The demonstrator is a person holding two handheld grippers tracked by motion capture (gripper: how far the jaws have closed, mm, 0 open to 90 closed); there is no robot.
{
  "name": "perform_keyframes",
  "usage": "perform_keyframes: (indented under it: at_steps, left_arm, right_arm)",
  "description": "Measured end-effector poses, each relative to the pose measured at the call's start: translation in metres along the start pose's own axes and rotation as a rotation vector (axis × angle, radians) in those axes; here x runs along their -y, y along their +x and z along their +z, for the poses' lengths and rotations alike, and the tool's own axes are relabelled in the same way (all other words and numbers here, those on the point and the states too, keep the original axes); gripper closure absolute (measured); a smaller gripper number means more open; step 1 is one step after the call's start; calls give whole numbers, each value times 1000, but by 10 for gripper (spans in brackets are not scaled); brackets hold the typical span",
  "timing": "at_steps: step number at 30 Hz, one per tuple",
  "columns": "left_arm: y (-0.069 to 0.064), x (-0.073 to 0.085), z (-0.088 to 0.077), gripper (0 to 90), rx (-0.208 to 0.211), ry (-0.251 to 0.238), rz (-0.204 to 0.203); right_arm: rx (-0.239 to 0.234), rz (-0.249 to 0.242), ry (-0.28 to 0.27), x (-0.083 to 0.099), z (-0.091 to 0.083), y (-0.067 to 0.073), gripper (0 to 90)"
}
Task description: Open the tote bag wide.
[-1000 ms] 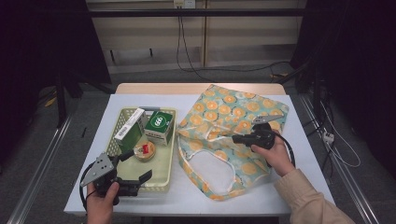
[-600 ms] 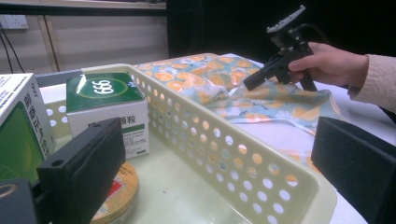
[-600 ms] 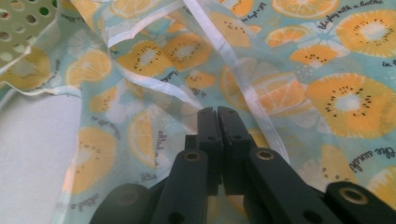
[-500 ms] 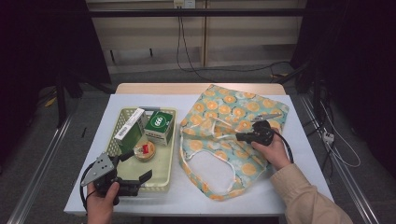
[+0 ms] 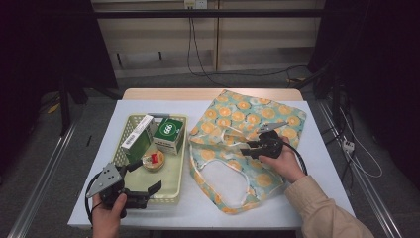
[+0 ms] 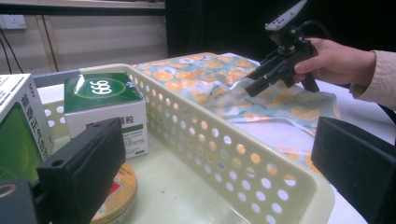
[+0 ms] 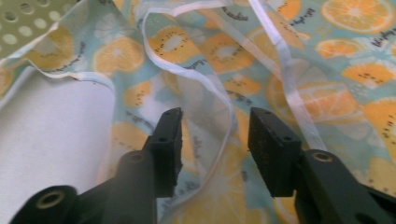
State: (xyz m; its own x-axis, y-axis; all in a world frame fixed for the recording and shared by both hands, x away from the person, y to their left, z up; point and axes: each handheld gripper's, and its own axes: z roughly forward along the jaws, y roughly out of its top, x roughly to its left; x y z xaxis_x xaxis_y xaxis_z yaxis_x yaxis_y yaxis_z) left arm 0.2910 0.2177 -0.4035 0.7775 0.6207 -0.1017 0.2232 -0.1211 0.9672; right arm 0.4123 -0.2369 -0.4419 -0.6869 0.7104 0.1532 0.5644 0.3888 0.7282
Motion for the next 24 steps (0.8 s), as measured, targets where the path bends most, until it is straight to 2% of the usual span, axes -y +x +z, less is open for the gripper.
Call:
perform_keyframes:
  at_steps: [6, 11, 14, 16, 18, 20, 24]
  left_arm:
    - [-1, 0, 0, 28, 3, 1, 2]
    - [-1, 0, 0, 28, 5, 4, 1]
    - [-1, 0, 0, 28, 4, 1, -2]
    - [-1, 0, 0, 28, 2, 4, 0]
    - [-1, 0, 0, 28, 2, 5, -2]
    - [-1, 0, 0, 28, 1, 5, -1]
    - [-1, 0, 0, 28, 2, 1, -3]
  right_arm:
    - [12, -31, -10, -9, 1, 12, 451]
    - [2, -68, 6, -15, 11, 19, 464]
    - [10, -97, 16, -17, 20, 22, 514]
    - [-4, -89, 5, -19, 24, 22, 543]
    - [-30, -93, -7, -24, 25, 23, 603]
    - [-60, -100, -12, -29, 24, 25, 724]
    - [-66, -100, -11, -37, 23, 22, 842]
